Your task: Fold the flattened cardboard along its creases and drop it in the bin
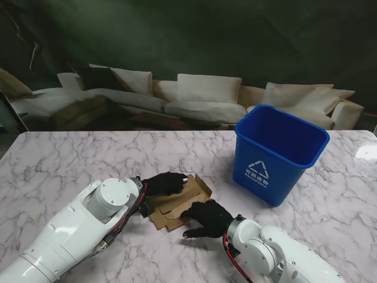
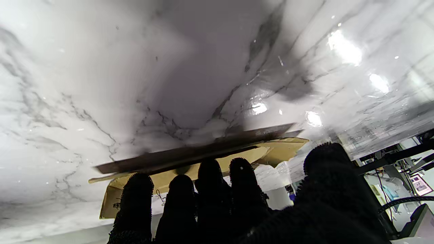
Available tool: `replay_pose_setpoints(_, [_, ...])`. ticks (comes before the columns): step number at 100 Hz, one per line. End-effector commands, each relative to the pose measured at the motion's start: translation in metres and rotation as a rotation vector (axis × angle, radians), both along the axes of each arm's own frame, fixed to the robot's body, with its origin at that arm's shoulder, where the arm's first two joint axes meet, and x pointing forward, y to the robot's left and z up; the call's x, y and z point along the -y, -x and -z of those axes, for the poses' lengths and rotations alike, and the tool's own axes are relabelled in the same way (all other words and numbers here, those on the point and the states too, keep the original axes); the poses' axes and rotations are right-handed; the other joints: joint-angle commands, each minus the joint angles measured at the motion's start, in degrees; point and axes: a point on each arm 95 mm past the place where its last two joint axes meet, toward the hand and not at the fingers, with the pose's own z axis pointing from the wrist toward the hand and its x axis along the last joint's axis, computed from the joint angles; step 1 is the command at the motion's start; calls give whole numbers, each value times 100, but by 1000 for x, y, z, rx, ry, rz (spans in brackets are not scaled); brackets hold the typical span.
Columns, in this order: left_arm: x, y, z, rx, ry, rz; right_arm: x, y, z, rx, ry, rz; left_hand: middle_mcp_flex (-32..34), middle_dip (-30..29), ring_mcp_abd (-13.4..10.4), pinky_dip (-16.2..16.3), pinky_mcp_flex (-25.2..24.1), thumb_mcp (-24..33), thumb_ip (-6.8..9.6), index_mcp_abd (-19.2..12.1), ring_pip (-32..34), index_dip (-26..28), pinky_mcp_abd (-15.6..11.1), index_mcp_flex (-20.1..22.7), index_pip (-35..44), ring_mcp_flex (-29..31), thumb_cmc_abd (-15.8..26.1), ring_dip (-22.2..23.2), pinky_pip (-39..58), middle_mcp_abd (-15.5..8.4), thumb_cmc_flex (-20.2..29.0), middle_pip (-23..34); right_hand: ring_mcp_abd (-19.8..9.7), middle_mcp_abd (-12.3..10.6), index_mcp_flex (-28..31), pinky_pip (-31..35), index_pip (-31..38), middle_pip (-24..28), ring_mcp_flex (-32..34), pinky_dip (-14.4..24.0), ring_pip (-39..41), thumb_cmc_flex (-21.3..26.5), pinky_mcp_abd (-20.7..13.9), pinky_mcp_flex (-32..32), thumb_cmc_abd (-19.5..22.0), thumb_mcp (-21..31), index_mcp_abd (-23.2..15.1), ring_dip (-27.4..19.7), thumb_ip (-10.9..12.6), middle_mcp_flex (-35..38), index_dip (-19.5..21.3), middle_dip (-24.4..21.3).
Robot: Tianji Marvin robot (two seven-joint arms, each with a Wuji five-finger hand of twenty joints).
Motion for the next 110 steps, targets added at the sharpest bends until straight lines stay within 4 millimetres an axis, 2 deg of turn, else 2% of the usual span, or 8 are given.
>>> replay_pose_setpoints(1, [-3,7,12,-36,-14,6,2,1,7,-19,17,7,-191,1,606,-95,-49,-66,38,-139,-77,-61,759,42,11,-33,260,-6,-783,27,-44,-51,26,67,10,-20,88,498,69,-84,-111,-174,-47,-90,4,86,-100,-64,92,-188,108,218])
replay_pose_setpoints(29, [-8,12,-1,32,5,8,0,1,20,-72,28,21,-617,21,590,86,-69,-64,53,-87,-10,6,993,365,145,-30,124,77,-602,135,134,-122,36,97,83,24,65,622,95,-61,-114,-175,-41,-70,13,94,-82,-58,89,-290,125,249])
replay_pose_setpoints(35, [-9,12,-6,57,9,9,0,1,22,-78,30,23,-791,38,548,194,-113,-68,53,-82,26,53,1012,556,222,-69,99,146,-508,103,142,-125,32,98,93,25,61,609,92,-60,-114,-173,-44,-76,17,97,-85,-58,89,-303,128,238])
replay_pose_setpoints(52, [-14,10,-17,139,-15,9,0,2,27,-91,34,27,-1300,8,415,248,-239,-63,52,-85,-88,98,938,673,269,-380,89,151,-540,-2,148,-236,34,99,124,31,52,580,103,-55,-110,-166,-44,-73,15,98,-69,-56,88,-289,138,211])
replay_pose_setpoints(61, [-17,6,-20,166,-25,-6,0,2,29,-96,36,30,-1525,-67,344,211,-309,-63,51,-80,-223,137,857,693,274,-579,82,59,-730,-52,134,-265,25,105,128,32,45,570,109,-54,-109,-170,-43,-73,20,96,-62,-55,87,-279,140,202])
replay_pose_setpoints(86, [-22,-4,-19,183,-44,-37,0,3,32,-106,40,36,-1499,-153,289,89,-284,-64,51,-85,-289,169,787,682,254,-707,95,-88,-1159,-39,131,-253,25,110,150,34,34,568,109,-50,-110,-159,-47,-73,18,95,-57,-55,87,-264,154,193])
replay_pose_setpoints(110, [-21,-15,-9,130,-81,-86,-1,4,34,-116,41,37,-1822,-278,350,84,-151,-67,52,-17,-280,150,743,447,157,-732,108,-129,-1368,144,136,-392,28,112,148,36,26,574,113,-47,-111,-159,-40,-72,19,91,-59,-54,88,-268,166,193])
